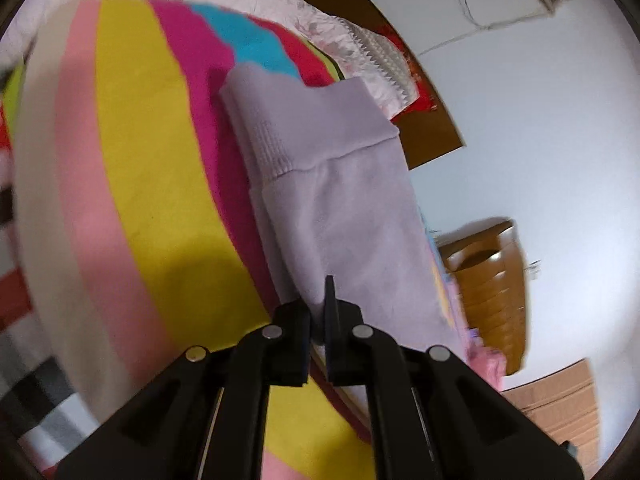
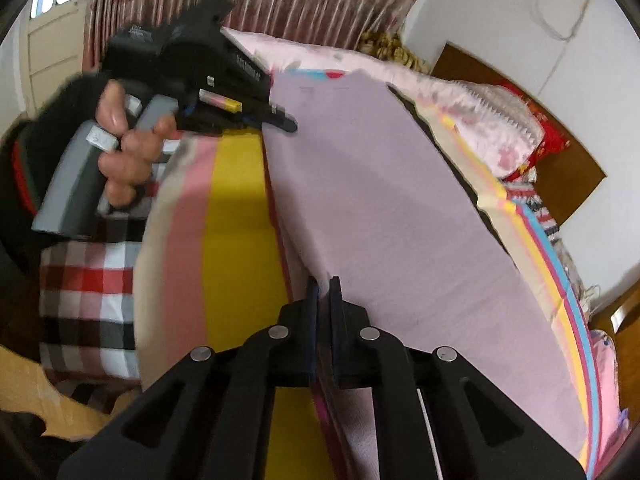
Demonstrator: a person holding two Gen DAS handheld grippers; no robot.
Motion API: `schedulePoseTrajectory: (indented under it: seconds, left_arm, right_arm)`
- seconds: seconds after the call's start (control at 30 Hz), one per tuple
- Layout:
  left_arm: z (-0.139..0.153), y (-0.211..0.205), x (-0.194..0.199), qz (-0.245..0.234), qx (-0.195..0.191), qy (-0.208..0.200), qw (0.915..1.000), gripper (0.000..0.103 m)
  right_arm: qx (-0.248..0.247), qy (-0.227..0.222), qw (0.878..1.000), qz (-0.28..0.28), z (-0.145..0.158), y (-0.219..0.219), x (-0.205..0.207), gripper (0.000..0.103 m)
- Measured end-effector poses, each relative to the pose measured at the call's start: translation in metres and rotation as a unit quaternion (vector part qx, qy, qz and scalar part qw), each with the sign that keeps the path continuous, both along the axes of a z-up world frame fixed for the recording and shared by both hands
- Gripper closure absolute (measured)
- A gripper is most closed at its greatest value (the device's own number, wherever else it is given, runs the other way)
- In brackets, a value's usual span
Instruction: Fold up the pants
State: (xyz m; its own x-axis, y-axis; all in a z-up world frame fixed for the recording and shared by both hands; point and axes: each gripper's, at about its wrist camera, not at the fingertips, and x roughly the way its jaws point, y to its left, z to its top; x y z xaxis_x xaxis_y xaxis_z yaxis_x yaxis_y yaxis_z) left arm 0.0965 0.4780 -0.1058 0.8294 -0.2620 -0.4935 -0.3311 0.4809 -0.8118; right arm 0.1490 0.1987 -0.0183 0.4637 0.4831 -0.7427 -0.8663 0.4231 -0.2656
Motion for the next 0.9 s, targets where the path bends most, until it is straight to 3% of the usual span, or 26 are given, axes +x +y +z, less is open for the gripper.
schedulePoseTrajectory:
  seconds: [0.07,0.13,0.27,0.33,0.37,0.4,0.43,0.47,0.5,0.53,0.6,0.77,0.9]
  left_arm:
    - [0.001,0.003,0.000,-0.001,-0.003,-0.012,0.9999,0.098]
    - [0.010,-0.001,0.003,-0.005,0.032,-0.008,0.9995,0.098]
    - [0.008,-0.002,0.007,-0.008,0.049,-0.001,0.9988,0.095]
    - [0.014,-0.004,0.004,-0.005,0.069,0.000,0.9976,0.090]
    - [0.021,-0.007,0.001,0.005,0.095,0.009,0.9954,0.082]
    - [0.034,-0.015,-0.004,0.026,0.149,0.032,0.9880,0.043]
    - [0.055,-0.028,-0.011,0.058,0.229,0.056,0.9701,0.010]
    - [0.068,-0.039,-0.016,0.073,0.270,0.051,0.9588,0.006]
    - [0.085,-0.054,-0.021,0.067,0.306,0.026,0.9493,0.004]
    - [0.099,-0.068,-0.019,0.037,0.324,0.001,0.9455,0.004]
    - [0.116,-0.092,-0.003,-0.013,0.349,-0.005,0.9371,0.003]
    - [0.114,-0.153,0.072,-0.126,0.382,0.031,0.9149,0.003]
    - [0.090,-0.163,0.128,-0.147,0.367,0.082,0.9147,0.003]
  right_arm:
    - [0.003,0.005,1.000,-0.004,0.004,0.000,0.002,0.097]
    - [-0.003,0.003,1.000,-0.003,0.004,0.002,0.000,0.096]
    - [-0.008,-0.013,1.000,-0.002,-0.003,0.005,-0.008,0.086]
    - [-0.006,0.012,1.000,0.000,0.002,0.001,-0.009,0.078]
    - [0.005,0.035,0.999,0.003,0.006,-0.005,-0.009,0.068]
    - [0.027,0.063,0.998,0.008,0.014,-0.013,-0.009,0.065]
    - [0.060,0.083,0.995,0.009,0.026,-0.027,-0.010,0.055]
    - [0.077,0.089,0.993,0.005,0.034,-0.038,-0.011,0.043]
    - [0.102,0.091,0.991,-0.004,0.045,-0.054,-0.010,0.037]
    - [0.114,0.089,0.989,-0.012,0.049,-0.063,-0.008,0.033]
    - [0.133,0.086,0.986,-0.044,0.058,-0.089,0.004,0.033]
    - [0.119,0.113,0.971,-0.173,0.047,-0.136,0.067,0.031]
    - [0.071,0.103,0.965,-0.229,0.028,-0.161,0.099,0.021]
